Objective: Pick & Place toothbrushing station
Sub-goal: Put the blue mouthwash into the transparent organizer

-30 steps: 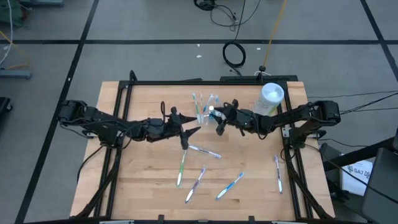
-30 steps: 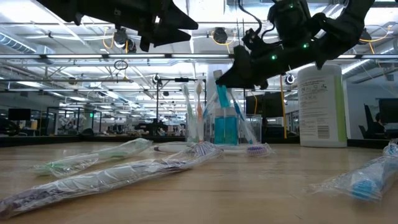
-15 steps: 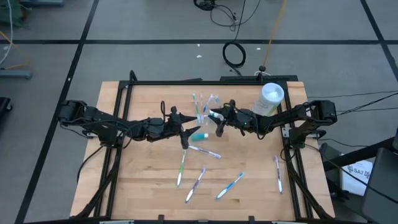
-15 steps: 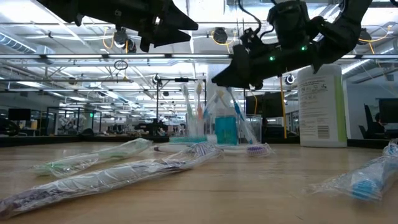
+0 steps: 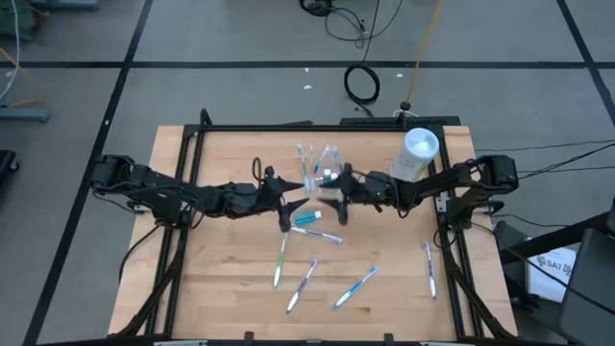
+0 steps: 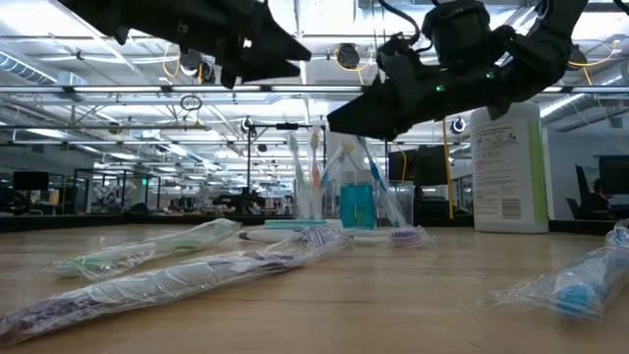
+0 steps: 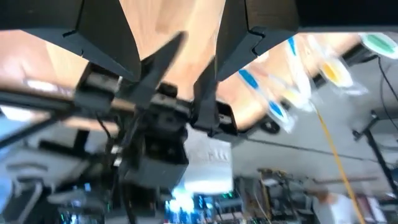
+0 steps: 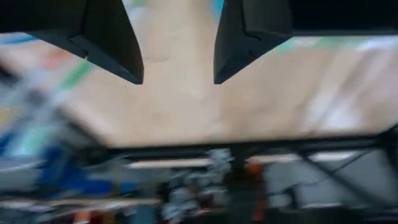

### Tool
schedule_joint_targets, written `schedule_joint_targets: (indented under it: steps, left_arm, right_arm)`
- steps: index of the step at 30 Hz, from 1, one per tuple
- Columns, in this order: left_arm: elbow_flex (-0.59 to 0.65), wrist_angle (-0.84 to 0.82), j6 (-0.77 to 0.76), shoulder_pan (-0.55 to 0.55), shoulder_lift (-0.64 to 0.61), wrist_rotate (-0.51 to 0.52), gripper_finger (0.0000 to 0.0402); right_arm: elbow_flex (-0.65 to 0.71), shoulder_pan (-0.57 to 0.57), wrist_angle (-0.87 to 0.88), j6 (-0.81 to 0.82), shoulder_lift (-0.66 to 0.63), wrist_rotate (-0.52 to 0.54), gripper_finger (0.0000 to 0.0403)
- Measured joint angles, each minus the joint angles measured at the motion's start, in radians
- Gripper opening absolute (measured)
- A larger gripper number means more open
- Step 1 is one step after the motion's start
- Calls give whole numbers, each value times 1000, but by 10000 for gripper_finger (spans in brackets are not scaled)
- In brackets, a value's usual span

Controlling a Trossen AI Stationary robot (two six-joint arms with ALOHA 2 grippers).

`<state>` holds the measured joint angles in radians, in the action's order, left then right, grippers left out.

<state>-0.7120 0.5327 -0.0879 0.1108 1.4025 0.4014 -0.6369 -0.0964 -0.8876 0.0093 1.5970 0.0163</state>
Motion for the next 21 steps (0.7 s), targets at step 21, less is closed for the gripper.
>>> schedule_joint_targets:
  steps: [21]
  left_arm:
    - [0,-158,-46,2,0,-78,214]
  right_arm:
    - [-76,57,180,-37,142,-119,214]
